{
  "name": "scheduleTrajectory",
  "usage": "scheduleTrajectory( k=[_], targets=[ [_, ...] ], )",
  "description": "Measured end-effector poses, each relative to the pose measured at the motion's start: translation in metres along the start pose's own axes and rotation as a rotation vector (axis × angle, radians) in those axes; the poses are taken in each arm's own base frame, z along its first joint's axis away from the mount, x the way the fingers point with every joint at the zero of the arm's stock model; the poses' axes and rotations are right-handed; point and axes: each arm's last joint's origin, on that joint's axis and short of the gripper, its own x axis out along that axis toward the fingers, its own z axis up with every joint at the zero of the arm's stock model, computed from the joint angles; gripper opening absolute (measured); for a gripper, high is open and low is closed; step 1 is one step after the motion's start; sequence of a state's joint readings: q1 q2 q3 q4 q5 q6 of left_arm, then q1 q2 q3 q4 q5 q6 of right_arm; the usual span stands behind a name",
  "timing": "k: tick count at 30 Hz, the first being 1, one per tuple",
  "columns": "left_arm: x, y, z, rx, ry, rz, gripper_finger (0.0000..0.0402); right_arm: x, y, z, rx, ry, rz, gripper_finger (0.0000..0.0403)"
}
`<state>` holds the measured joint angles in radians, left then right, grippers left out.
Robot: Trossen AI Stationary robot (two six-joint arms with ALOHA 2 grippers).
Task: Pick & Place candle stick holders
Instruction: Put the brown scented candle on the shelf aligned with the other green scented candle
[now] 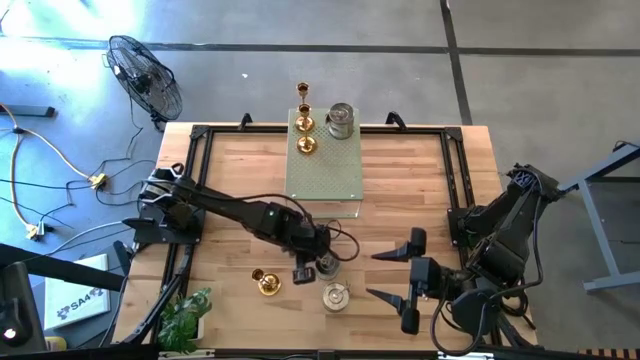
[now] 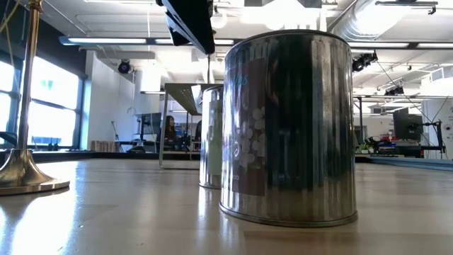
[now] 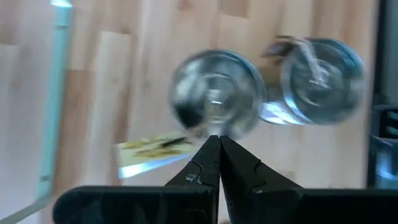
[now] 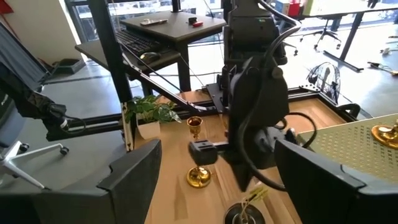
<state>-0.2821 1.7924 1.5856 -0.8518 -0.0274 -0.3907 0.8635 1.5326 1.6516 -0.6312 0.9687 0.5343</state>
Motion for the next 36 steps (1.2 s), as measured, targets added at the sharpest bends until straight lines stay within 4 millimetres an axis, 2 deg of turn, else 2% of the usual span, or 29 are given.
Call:
scheduleTrajectory(
  k=[9, 13, 19, 29, 36],
  targets=[
    [-0.0002, -0.0036, 0.0022, 0.073, 0.002, -0.108, 0.0001, 0.0000, -0.0006, 0.0004, 0.000, -0.013, -0.022, 0.0307],
    [-0.0002, -0.0042, 0.0023, 0.074, 0.001, -0.112, 0.0018, 0.0000, -0.0006, 0.0004, 0.000, -0.013, -0.021, 0.0307],
    [-0.0004, -0.0052, 0.0020, 0.071, 0.015, -0.153, 0.0081, 0.0000, -0.0006, 0.0004, 0.006, -0.013, -0.020, 0.0307],
    [-0.0005, -0.0057, 0.0018, 0.047, 0.024, -0.171, 0.0214, 0.0000, -0.0004, 0.0003, 0.008, -0.009, -0.014, 0.0307],
    [0.0003, -0.0025, 0.0035, 0.006, -0.021, -0.060, 0.0287, 0.0000, -0.0001, 0.0002, 0.009, -0.004, -0.006, 0.0307]
  ],
)
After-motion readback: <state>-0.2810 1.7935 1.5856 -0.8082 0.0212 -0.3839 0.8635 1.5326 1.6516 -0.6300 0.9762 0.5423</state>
